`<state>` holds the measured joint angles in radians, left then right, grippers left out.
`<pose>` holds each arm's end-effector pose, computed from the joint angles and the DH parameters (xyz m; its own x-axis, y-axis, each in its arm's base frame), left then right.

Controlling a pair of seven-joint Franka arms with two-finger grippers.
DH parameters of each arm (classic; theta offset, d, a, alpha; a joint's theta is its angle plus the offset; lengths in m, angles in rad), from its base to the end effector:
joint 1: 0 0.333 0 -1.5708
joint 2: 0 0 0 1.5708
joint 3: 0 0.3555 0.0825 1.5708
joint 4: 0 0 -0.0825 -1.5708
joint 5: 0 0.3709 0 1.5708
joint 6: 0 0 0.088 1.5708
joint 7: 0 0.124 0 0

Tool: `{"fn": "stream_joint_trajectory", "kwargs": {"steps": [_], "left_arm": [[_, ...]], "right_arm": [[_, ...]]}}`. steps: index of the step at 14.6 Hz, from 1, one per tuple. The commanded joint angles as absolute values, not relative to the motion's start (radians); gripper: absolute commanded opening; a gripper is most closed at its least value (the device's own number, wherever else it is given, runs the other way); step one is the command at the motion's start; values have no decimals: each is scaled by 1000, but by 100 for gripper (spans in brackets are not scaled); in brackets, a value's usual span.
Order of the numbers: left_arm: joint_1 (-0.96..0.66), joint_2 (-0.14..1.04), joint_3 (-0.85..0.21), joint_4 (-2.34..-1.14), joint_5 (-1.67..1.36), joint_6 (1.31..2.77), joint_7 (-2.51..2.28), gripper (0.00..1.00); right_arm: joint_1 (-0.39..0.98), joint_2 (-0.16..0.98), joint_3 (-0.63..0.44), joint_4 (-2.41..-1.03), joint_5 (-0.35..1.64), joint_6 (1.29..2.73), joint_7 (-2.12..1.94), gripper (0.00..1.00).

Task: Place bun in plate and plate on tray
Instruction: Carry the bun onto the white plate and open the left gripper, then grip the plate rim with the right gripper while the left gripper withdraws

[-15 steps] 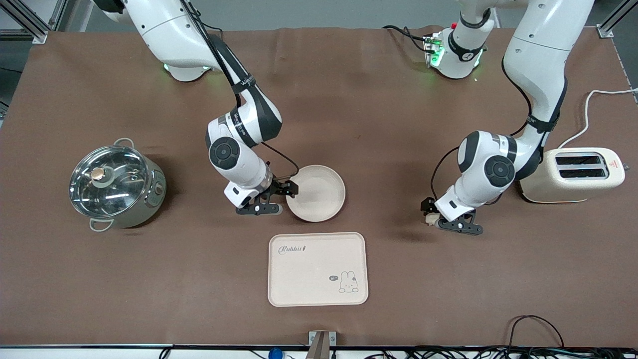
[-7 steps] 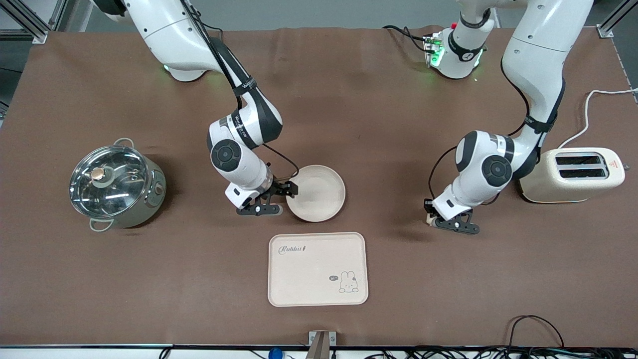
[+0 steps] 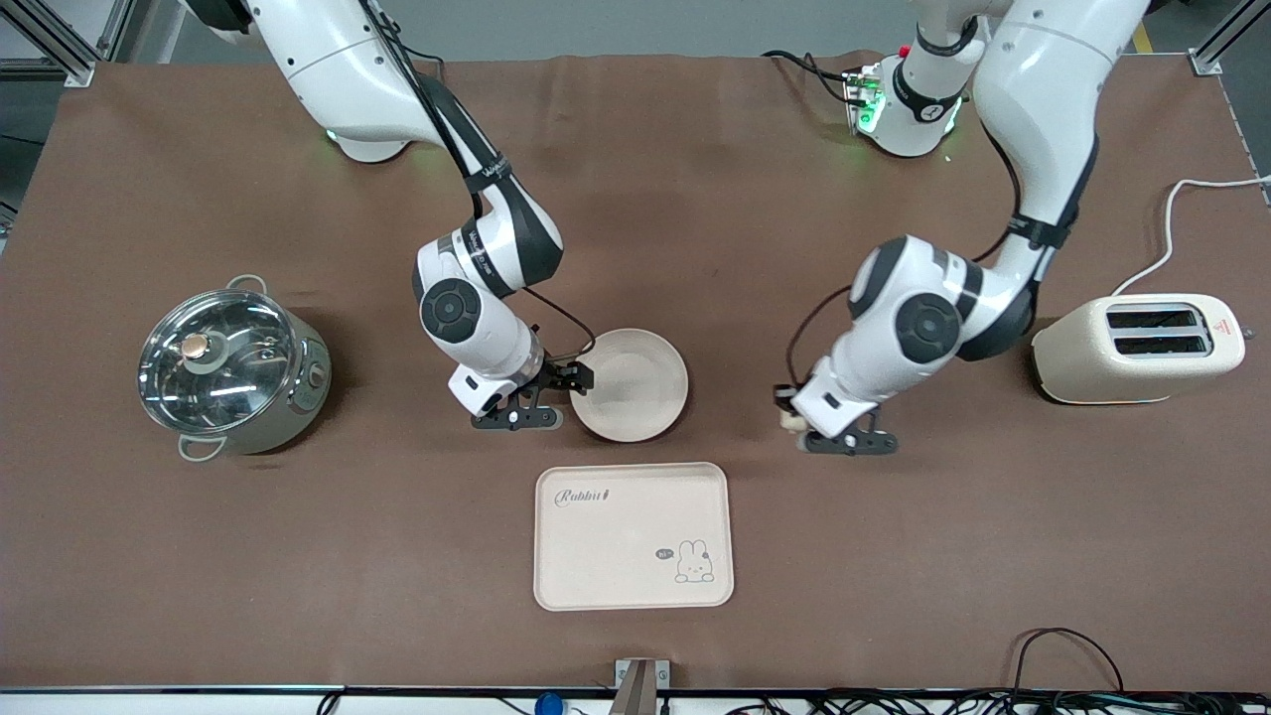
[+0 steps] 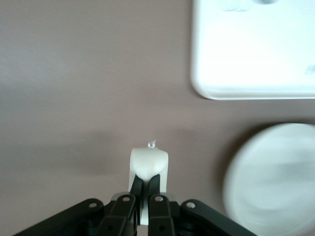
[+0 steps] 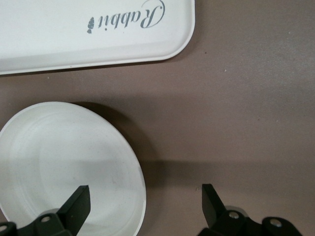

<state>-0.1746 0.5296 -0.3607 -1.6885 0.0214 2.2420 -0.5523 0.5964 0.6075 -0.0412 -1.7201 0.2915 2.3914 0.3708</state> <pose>0.6077 -0.3216 0.3378 0.9979 0.0515 -0.0387 0.0573 -0.9846 0.1654 0.5842 0.3733 0.2658 0.9996 -0.0125 -0.0241 -0.0169 -0.9815 -0.1907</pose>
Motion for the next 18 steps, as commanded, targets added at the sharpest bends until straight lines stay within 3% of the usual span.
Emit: {"fn": "stream_joint_trajectory", "kwargs": {"steps": [1,4,6,7,8,9,11,13,14,16,18], "left_arm": [[-296,600,-356,-1617,12,2221,-789,1],[-421,669,-350,-1608,21,2319,-978,4],[-437,702,-347,-1608,21,2368,-1026,17],[-437,709,-345,-1608,23,2376,-1028,53],[-437,709,-345,-1608,44,2385,-1026,63],[-437,707,-345,-1608,73,2385,-1026,96],[-431,698,-345,-1605,144,2382,-1020,100],[-420,693,-347,-1591,187,2361,-1006,100],[-423,693,-345,-1586,190,2350,-1006,100],[-434,696,-345,-1583,187,2350,-1011,100],[-422,690,-345,-1583,193,2341,-1000,100]], "right_arm": [[606,612,-48,-1720,310,2402,379,100],[612,620,-48,-1733,308,2427,377,100],[614,627,-48,-1750,308,2462,379,100],[617,630,-48,-1753,308,2467,377,100],[620,635,-48,-1753,308,2468,377,100],[623,641,-48,-1753,308,2479,379,100],[635,663,-48,-1753,310,2517,379,99],[637,669,-48,-1753,310,2519,379,85],[637,669,-48,-1753,310,2519,379,69],[637,670,-48,-1753,310,2519,379,47],[637,675,-48,-1753,310,2520,379,35]]}}
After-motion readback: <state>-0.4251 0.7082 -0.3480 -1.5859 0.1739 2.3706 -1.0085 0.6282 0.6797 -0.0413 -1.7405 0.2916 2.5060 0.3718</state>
